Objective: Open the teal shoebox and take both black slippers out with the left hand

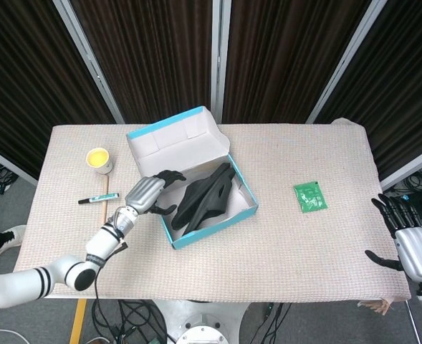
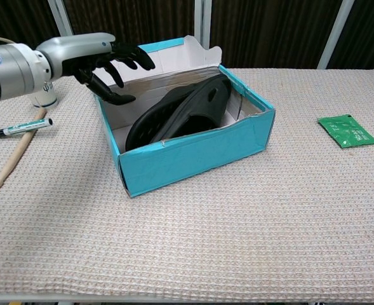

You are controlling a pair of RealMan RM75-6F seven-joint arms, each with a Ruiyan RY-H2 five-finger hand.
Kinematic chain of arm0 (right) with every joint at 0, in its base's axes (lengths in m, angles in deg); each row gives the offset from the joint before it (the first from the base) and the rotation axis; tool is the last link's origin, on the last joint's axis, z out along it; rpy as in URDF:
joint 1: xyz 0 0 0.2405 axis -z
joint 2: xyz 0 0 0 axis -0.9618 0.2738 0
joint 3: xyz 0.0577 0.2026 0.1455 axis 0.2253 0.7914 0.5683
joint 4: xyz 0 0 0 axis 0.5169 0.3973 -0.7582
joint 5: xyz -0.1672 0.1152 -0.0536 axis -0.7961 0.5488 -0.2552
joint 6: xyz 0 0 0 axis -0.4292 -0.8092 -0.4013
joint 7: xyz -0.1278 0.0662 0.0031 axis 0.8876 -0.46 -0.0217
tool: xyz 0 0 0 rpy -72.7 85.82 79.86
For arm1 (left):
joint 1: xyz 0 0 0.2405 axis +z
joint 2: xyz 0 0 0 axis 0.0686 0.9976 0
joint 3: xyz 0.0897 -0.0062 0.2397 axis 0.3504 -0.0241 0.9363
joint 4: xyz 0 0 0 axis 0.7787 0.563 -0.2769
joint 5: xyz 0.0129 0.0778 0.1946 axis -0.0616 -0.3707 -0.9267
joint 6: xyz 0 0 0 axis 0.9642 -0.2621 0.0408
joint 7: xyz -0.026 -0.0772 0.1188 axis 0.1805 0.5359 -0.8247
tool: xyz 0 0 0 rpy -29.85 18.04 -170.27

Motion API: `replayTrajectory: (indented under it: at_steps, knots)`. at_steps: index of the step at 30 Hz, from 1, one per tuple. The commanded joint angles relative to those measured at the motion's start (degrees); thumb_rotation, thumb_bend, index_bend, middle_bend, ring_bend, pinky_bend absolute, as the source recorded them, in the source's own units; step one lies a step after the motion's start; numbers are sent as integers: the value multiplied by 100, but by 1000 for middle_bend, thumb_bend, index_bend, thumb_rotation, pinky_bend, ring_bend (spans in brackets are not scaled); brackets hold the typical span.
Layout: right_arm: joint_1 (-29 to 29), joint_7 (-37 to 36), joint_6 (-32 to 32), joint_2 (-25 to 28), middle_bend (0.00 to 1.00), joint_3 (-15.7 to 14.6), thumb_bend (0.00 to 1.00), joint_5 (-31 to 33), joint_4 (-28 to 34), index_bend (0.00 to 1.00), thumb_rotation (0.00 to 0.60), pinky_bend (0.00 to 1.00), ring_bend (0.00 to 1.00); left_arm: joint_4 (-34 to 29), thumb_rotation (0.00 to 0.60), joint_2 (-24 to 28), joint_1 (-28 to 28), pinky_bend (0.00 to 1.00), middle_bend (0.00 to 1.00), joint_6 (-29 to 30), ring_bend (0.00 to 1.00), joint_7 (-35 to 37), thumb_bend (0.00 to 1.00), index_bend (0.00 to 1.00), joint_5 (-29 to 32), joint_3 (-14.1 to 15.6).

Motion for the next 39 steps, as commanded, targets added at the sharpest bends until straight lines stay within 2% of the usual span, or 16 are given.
replayTrajectory:
  at_steps: [1, 6, 15, 21, 28, 32, 39]
  knots:
    - [1, -40, 4, 2, 20, -1, 17, 7, -32, 35, 600, 0, 0, 30, 600, -208, -195, 303, 148, -151, 126, -457, 302, 186, 496, -74]
    - [9, -113, 23, -11, 20, -7, 17, 5, -95, 35, 600, 0, 0, -104, 600, -322, -237, 303, 148, -34, 125, -777, 281, 169, 898, -113]
    - [41, -200, 65, -25, 20, -30, 17, 0, -167, 35, 600, 0, 0, -225, 600, -395, -387, 302, 148, 5, 126, -1356, 259, 167, 1259, -39]
    - [71, -226, 95, -13, 20, -41, 17, 13, -184, 35, 600, 0, 0, -445, 600, -349, -352, 302, 148, 235, 125, -1405, 255, 167, 1366, -143]
    - [98, -261, 122, -33, 20, -53, 17, 18, -218, 35, 600, 0, 0, -692, 590, -231, -374, 301, 149, 186, 125, -1378, 255, 167, 1483, -209]
    - [110, -279, 145, -30, 20, -56, 17, 9, -231, 35, 600, 0, 0, -541, 589, -355, -477, 302, 148, 155, 125, -1628, 255, 166, 1600, -93]
    - [126, -270, 155, 4, 20, -63, 17, 10, -210, 35, 600, 0, 0, -134, 600, -675, -570, 303, 149, 488, 125, -2227, 256, 165, 1760, 55]
